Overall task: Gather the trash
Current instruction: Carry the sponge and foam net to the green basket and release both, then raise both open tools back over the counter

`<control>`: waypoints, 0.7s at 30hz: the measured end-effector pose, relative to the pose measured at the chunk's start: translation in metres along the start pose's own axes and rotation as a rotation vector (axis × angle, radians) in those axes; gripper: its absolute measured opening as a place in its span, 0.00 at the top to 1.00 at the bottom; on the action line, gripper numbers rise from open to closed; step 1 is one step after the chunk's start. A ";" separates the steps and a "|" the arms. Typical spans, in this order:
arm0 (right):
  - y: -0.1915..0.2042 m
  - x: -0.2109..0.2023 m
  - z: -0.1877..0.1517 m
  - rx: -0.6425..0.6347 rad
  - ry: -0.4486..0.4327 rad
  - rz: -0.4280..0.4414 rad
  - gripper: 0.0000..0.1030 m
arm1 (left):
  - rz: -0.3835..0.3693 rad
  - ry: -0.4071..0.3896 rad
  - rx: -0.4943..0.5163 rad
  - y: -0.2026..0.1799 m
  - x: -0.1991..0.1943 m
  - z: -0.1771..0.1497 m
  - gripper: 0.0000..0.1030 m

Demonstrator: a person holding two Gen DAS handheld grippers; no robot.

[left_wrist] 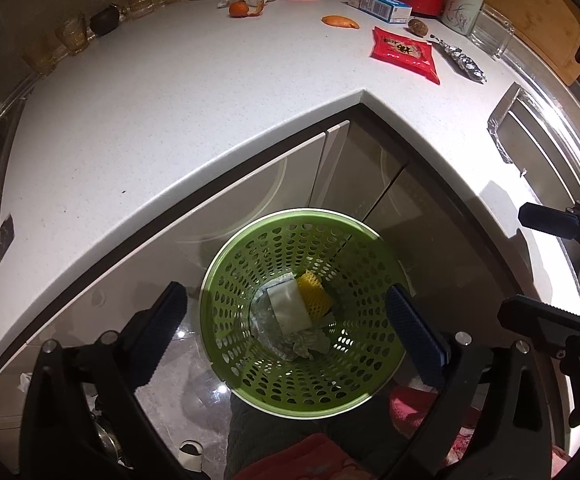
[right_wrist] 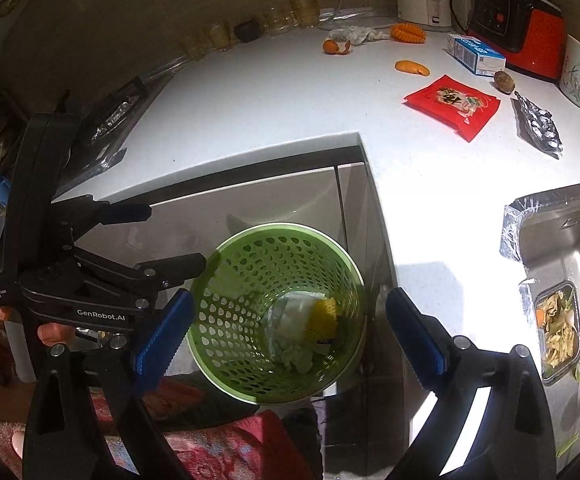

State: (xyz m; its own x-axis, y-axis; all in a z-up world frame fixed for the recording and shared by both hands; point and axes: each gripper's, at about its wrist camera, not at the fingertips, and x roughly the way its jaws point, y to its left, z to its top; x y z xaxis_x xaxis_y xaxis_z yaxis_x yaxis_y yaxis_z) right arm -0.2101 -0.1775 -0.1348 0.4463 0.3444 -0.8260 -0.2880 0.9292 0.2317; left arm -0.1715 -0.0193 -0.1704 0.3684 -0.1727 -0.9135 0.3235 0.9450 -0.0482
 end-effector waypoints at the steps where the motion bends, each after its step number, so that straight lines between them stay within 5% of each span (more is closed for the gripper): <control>1: 0.001 -0.001 -0.001 0.000 -0.002 -0.002 0.07 | 0.000 -0.001 -0.001 0.000 0.000 0.001 0.08; 11: -0.007 -0.015 0.021 0.031 -0.064 -0.063 0.03 | -0.002 -0.073 0.018 0.008 -0.015 0.039 0.08; 21: -0.057 -0.005 0.079 0.199 -0.149 -0.215 0.03 | 0.009 -0.170 0.074 0.026 0.005 0.144 0.08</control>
State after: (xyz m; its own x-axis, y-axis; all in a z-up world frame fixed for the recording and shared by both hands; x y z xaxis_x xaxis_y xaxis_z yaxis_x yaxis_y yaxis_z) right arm -0.1286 -0.2214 -0.1031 0.6022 0.1398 -0.7860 -0.0093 0.9857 0.1682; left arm -0.0357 -0.0360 -0.1181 0.5111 -0.2151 -0.8322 0.3809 0.9246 -0.0050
